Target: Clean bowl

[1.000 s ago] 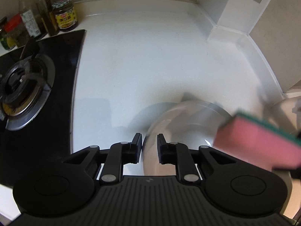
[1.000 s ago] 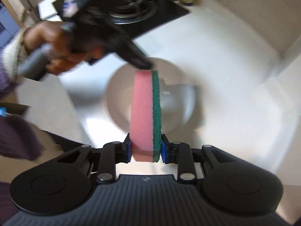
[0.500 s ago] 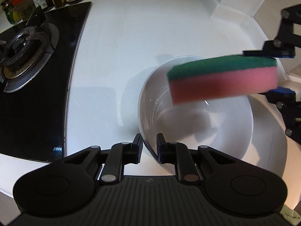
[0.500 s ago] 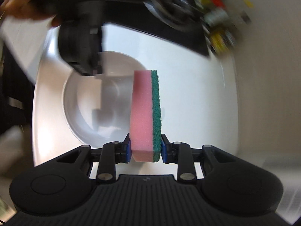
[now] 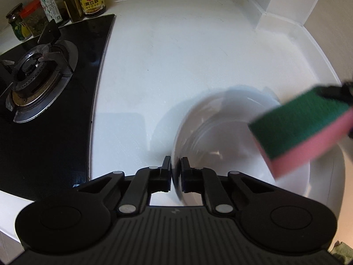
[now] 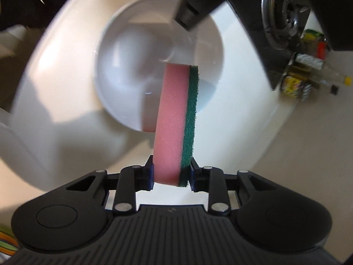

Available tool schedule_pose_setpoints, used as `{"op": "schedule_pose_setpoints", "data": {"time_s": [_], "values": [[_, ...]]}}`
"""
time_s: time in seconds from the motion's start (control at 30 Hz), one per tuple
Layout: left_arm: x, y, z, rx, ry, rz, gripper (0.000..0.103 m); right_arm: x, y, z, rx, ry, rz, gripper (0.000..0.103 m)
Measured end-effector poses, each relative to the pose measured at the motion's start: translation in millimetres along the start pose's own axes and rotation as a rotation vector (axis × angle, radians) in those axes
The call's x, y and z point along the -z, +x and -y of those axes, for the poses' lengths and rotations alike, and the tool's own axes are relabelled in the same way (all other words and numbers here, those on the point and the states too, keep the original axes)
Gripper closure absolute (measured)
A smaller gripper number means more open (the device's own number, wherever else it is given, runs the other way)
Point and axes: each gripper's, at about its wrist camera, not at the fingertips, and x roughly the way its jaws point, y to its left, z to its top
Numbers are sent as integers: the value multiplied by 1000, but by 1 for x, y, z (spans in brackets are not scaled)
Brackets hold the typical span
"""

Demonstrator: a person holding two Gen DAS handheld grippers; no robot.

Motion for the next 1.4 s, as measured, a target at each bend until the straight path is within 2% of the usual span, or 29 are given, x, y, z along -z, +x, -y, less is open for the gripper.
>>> {"op": "schedule_pose_setpoints", "data": {"time_s": [0.3, 0.4, 0.6, 0.67, 0.73, 0.87, 1.0, 1.07, 1.13, 1.2, 1.4], "values": [[-14, 9, 7, -44, 13, 21, 88, 13, -30, -2, -203, 139, 150, 78], [-19, 12, 8, -46, 12, 26, 85, 12, -40, 2, -276, 249, 224, 78], [-28, 16, 9, -42, 21, 43, 84, 26, -36, 26, -391, 601, 370, 78], [-31, 17, 8, -39, 17, 56, 84, 40, -28, 28, -371, 724, 389, 78], [-33, 18, 7, -32, 10, 67, 84, 50, -23, 27, -305, 762, 359, 77], [-38, 22, 8, -29, 20, 112, 84, 54, -17, 16, -162, 706, 292, 77], [-49, 27, 8, -46, 31, 136, 86, 44, -3, 8, -33, 607, 194, 78], [-52, 26, 6, -42, 19, 126, 88, 42, 6, 6, 65, 551, 125, 78], [-52, 21, 2, -34, 5, 125, 90, 43, 12, 7, 138, 500, 84, 78], [-48, 10, 2, -35, 1, 128, 90, 42, 13, 9, 171, 479, 71, 78], [-30, 7, 1, -48, -28, 30, 89, 25, 26, -10, 318, 130, 41, 78]]}}
